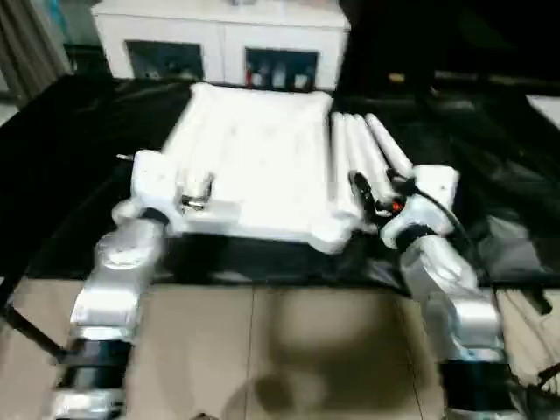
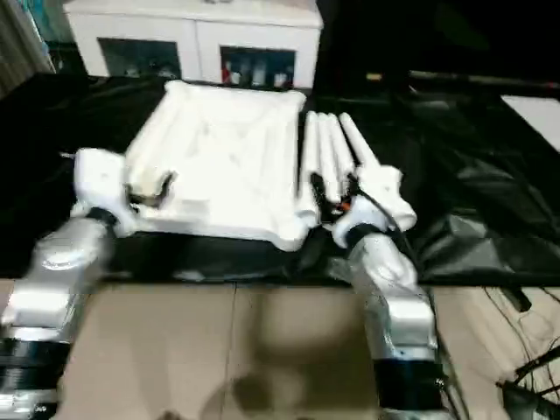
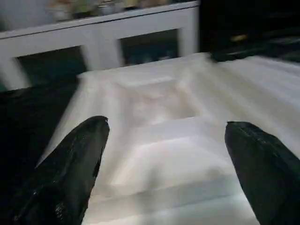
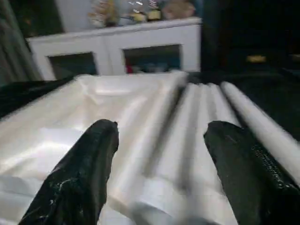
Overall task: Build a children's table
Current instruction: Move to table
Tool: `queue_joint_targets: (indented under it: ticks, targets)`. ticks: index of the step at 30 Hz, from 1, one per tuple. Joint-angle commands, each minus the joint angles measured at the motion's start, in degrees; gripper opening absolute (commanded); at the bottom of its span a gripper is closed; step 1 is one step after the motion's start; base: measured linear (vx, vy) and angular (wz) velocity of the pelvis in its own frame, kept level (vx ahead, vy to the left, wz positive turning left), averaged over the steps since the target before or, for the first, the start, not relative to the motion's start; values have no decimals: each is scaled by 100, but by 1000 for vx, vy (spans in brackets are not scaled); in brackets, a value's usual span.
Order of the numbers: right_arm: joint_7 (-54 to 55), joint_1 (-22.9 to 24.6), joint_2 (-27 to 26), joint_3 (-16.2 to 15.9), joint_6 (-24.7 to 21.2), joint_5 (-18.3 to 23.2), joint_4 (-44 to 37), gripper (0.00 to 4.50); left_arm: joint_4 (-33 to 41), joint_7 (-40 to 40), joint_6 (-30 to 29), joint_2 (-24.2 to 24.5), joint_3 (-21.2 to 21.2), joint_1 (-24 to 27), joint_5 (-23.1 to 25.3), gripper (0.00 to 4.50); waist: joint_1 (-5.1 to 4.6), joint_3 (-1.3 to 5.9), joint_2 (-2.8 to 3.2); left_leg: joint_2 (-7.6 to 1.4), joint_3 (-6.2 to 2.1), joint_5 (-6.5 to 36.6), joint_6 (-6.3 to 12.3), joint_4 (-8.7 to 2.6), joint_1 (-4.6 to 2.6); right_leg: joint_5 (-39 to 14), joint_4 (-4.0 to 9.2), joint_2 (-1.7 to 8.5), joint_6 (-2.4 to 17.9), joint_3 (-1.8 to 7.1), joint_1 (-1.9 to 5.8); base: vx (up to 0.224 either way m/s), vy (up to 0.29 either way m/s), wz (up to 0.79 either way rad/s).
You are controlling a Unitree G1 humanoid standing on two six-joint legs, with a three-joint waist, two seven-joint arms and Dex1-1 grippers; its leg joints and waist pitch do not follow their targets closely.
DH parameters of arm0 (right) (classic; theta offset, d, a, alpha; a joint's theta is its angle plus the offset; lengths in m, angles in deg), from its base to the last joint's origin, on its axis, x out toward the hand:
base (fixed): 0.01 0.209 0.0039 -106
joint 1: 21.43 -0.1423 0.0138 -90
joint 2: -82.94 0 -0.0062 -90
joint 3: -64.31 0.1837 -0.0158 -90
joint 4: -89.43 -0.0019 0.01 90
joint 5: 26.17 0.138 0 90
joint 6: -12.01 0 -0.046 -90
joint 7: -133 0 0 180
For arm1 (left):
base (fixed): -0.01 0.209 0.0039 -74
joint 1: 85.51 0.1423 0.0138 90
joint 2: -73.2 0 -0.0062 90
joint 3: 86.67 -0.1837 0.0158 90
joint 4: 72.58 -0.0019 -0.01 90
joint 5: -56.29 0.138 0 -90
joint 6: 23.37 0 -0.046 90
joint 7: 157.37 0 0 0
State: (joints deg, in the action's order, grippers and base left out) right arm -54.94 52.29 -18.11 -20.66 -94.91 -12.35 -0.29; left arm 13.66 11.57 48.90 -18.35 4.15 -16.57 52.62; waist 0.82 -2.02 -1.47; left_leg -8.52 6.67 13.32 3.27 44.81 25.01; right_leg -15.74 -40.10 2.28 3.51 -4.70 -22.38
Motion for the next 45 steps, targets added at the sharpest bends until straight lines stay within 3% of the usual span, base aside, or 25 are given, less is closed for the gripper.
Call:
queue_joint_targets:
  ticks: [1, 2, 6, 10, 11, 13, 15, 16, 17, 20, 21, 22, 24, 26, 28, 29, 30, 31, 35, 36, 37, 38, 40, 41, 45]
  targets:
    - [10, -67, -20, 8, -26, -8, -94, 330, -76, -69, -67, 97, 62, -76, -24, 440, 149, 259, -87, 168, 28, 606, -275, -222, 61, -1918, 1093, 1006, -200, 690, 392, -124, -266, -10]
    - [-22, -60, -15, -18, -78, -9, -106, 330, -81, -120, -42, 109, 53, -38, -44, 440, 148, 294, 20, -26, -162, 526, 6, -706, -43, -2193, 1137, 1020, -1062, 722, 524, -86, -158, -9]
    - [-55, -42, 54, -133, -90, -132, -86, 330, -27, -150, -1, 93, 125, 99, -114, 440, 46, 366, 216, -810, -449, 568, 433, -1284, -534, -813, 946, 687, -748, 298, 283, -60, -95, 2]
    - [-186, -52, 56, -223, -105, -101, -47, 330, 25, -108, -44, 49, 190, 142, -149, 440, 114, -51, 21, -55, 253, 1749, -201, -716, -1061, -5545, 1839, 778, -853, 73, 71, -55, -54, 6]
    - [-254, -68, 42, -282, -123, -58, -38, 347, 64, -86, -158, -3, 260, 167, -221, 447, 136, -5, -2, -142, 204, 1910, -104, -871, -854, -5348, 1840, 856, -1226, -402, 472, 0, 0, 0]
    - [-276, -73, 35, -302, -135, -42, -43, 357, 85, -90, -227, -34, 304, 179, -291, 450, 56, 56, 326, -819, -291, 3159, -32, -1581, -432, -3450, 910, 679, -826, -500, 1004, 84, 62, 14]
    - [-345, -72, -23, -291, -166, 76, -68, 369, 128, -42, -302, -74, 375, 205, -364, 450, -366, 110, 218, -738, -841, 3804, 407, -1784, -1254, -775, 278, 415, -32, 59, 219, 94, 32, 35]
    - [-357, -72, -31, -291, -177, 94, -73, 369, 133, -32, -306, -74, 384, 208, -368, 450, -293, 149, 141, -526, -768, 3452, 505, -1671, -1136, -724, 548, 569, 85, 178, 342, 124, -2, 42]
    - [-375, -79, -29, -322, -219, 88, -76, 395, 132, 6, -314, -59, 401, 203, -349, 450, -26, 132, 93, -94, -43, 1411, 186, -998, -397, -1359, 1178, 1057, 865, 681, 1088, 115, -39, 30]
    - [-369, -90, 3, -422, -212, -28, -69, 407, 134, 4, -316, -34, 419, 200, -347, 450, 221, 337, 79, -117, -96, -611, 336, -729, 132, 138, 1024, 807, 1035, 648, 1449, 114, 2, 12]
    - [-356, -94, 8, -437, -203, -57, -64, 413, 134, -2, -316, -25, 424, 200, -351, 450, 188, 360, 170, -160, -79, -997, 340, -941, 58, 686, 884, 562, 887, 414, 1367, 157, 45, 8]
    - [-354, -97, 3, -436, -192, -76, -58, 426, 137, -12, -322, -25, 435, 200, -353, 450, -60, 420, 434, -518, -492, -2120, 1035, -1197, -795, 938, 270, 4, 319, -100, 674, 157, 45, 8]
    - [-339, -102, -9, -419, -198, -79, -45, 426, 142, -28, -322, -19, 436, 200, -348, 450, -328, 545, 464, -1105, -1125, -3020, 2312, -1167, -1686, -635, -210, 185, -258, -38, -299, 168, 10, -4]
    - [-311, -99, -18, -370, -200, -86, -39, 426, 151, -82, -333, 10, 426, 194, -347, 450, -174, 429, 293, -653, -571, -4020, 2125, -1199, -1197, 384, -280, 250, -880, 95, -487, 133, -8, -8]
    - [-307, -86, -1, -357, -201, -73, -52, 426, 151, -109, -342, 14, 429, 191, -349, 450, -211, 411, 103, -420, -388, -2983, 2010, -1220, -1137, 966, 147, 339, -518, 253, -440, 91, -12, -7]
    - [-295, -79, 6, -350, -207, -71, -61, 426, 151, -125, -338, 21, 424, 189, -339, 450, -144, 378, -285, 202, 27, -823, 1351, -1074, -786, 1155, 710, 427, -240, 558, 92, 74, -51, 4]
    - [-286, -76, 8, -347, -212, -72, -66, 426, 150, -132, -334, 26, 419, 188, -332, 450, 132, 349, -258, 377, 8, 608, 756, -520, -407, -462, 1113, 1162, 430, 1231, 620, 65, -66, 17]
    - [-274, -73, 13, -345, -221, -83, -69, 426, 147, -149, -328, 30, 407, 187, -348, 450, 125, 346, -167, 203, -140, 413, 153, -387, -274, -841, 1097, 1190, 1282, 1247, 777, 65, -66, 17]
    - [-255, -64, 9, -323, -223, -94, -90, 426, 137, -207, -326, 55, 347, 180, -366, 450, 27, 202, 97, -173, -221, 121, -392, -864, -247, -944, 1092, 857, 1832, 746, 666, 43, -20, 1]
    - [-245, -62, -1, -325, -224, -111, -95, 426, 128, -225, -330, 58, 346, 175, -369, 450, -262, 223, 308, -443, -334, 595, -263, -1423, -652, -817, 652, 155, 1168, 256, 310, 80, 60, 1]
    - [-244, -62, -1, -325, -224, -112, -95, 426, 128, -226, -330, 58, 346, 175, -368, 450, -381, 290, 381, -622, -575, 698, 247, -1456, -1139, -312, 383, 184, 1003, 113, -1, 80, 60, 1]
    - [-228, -60, 1, -331, -220, -110, -96, 426, 114, -266, -335, 54, 341, 163, -362, 450, -427, 214, 332, -663, -539, 1036, 700, -1525, -1172, -60, 381, 274, 827, 75, -32, 84, 46, 12]
    - [-219, -59, 5, -333, -220, -109, -98, 426, 107, -290, -339, 55, 334, 156, -356, 450, -417, 192, 245, -518, -410, 1000, 1014, -1473, -1044, 157, 536, 424, 875, 127, 108, 62, 35, 11]
    - [-211, -59, 8, -333, -221, -107, -100, 426, 97, -310, -343, 55, 327, 149, -347, 450, -186, 247, 67, -36, 20, 587, 862, -1115, -486, -180, 933, 765, 1258, 564, 778, 0, 0, 0]
    - [-214, -57, 3, -316, -226, -121, -101, 426, 104, -343, -354, 66, 304, 150, -387, 450, -54, 336, 184, -152, 0, -377, 466, -1129, -344, -518, 923, 628, 1560, 487, 902, 33, -2, 3]
